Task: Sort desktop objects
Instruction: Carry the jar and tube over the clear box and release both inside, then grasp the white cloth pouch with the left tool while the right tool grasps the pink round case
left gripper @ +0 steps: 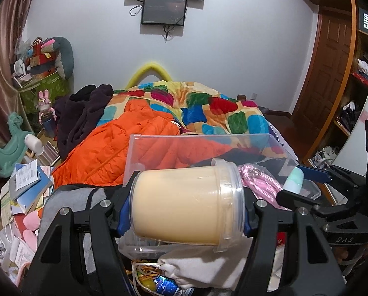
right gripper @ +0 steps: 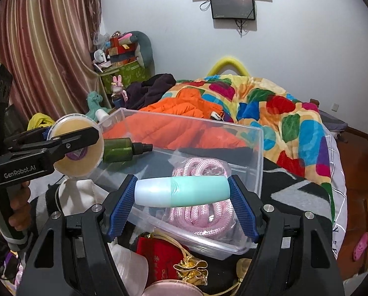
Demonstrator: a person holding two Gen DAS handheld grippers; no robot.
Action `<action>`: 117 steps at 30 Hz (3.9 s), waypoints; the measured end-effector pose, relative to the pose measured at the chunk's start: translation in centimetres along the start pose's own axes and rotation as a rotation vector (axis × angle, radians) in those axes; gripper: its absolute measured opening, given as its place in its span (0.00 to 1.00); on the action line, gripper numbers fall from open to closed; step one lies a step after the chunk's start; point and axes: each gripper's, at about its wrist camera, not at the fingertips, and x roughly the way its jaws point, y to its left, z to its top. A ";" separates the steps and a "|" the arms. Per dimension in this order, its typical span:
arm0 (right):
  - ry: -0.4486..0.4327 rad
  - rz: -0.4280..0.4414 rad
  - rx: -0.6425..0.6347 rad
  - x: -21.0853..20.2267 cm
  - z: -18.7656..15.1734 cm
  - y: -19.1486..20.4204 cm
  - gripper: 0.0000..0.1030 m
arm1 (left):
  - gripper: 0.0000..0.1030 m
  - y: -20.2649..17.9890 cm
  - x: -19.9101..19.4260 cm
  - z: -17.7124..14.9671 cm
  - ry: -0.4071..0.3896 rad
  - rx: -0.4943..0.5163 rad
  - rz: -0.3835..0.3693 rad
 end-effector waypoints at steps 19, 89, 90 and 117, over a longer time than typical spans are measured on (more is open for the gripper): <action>0.049 -0.001 -0.010 1.7 -0.2 0.9 0.69 | 0.64 0.2 3.0 -1.5 0.056 0.039 0.051; 0.058 0.003 -0.093 -5.4 -10.6 1.3 0.82 | 0.91 -3.8 -0.8 -6.5 0.246 0.085 -0.044; 0.052 0.006 -0.095 -5.4 -10.6 1.3 0.82 | 0.91 -3.9 -0.6 -6.4 0.244 0.084 -0.033; 0.053 0.053 -0.095 -4.5 -11.0 0.9 0.59 | 0.74 -3.0 2.8 -8.1 0.258 -0.089 0.033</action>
